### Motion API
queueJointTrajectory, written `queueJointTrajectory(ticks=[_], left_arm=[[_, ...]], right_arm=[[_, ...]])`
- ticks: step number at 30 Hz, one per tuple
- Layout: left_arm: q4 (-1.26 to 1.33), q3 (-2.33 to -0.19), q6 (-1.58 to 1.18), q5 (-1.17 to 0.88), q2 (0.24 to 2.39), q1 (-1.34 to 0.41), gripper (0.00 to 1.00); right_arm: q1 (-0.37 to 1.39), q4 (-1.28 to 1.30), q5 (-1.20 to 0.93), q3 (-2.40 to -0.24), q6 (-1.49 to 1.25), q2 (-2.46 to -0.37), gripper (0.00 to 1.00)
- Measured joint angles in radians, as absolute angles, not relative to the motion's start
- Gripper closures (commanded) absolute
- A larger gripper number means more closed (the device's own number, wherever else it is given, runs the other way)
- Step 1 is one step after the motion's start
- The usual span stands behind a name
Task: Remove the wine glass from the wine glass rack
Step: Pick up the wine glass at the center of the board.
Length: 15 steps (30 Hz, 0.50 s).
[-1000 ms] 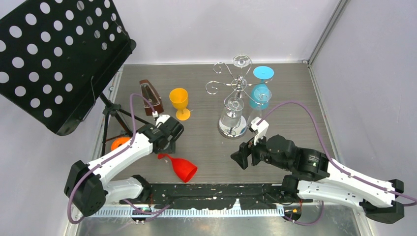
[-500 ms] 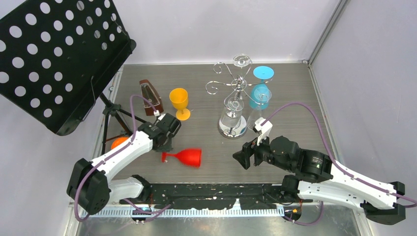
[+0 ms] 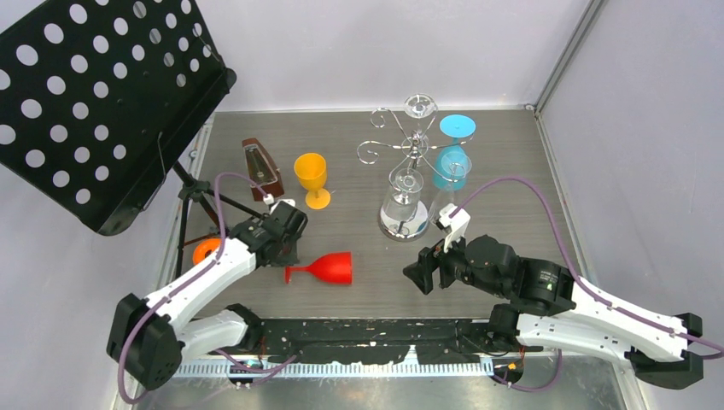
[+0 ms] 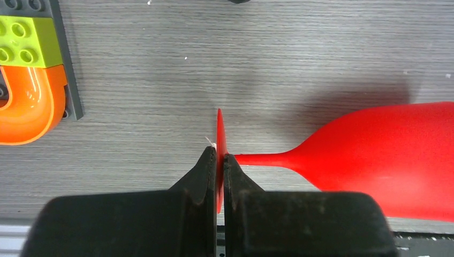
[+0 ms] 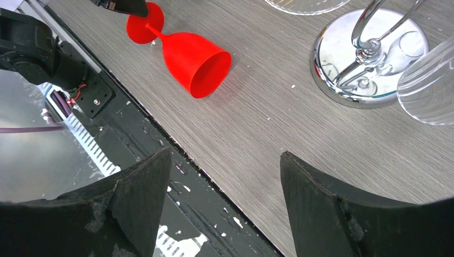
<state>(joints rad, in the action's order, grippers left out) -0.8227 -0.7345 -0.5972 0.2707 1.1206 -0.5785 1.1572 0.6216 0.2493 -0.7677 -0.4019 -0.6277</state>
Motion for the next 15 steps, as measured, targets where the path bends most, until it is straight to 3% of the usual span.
queueJointTrajectory(ticks=[15], left_arm=[[-0.862, -0.723, -0.658, 0.206, 0.690, -0.579, 1.00]], right_arm=[[1.275, 0.599, 0.270, -0.835, -0.441, -0.751, 0.20]])
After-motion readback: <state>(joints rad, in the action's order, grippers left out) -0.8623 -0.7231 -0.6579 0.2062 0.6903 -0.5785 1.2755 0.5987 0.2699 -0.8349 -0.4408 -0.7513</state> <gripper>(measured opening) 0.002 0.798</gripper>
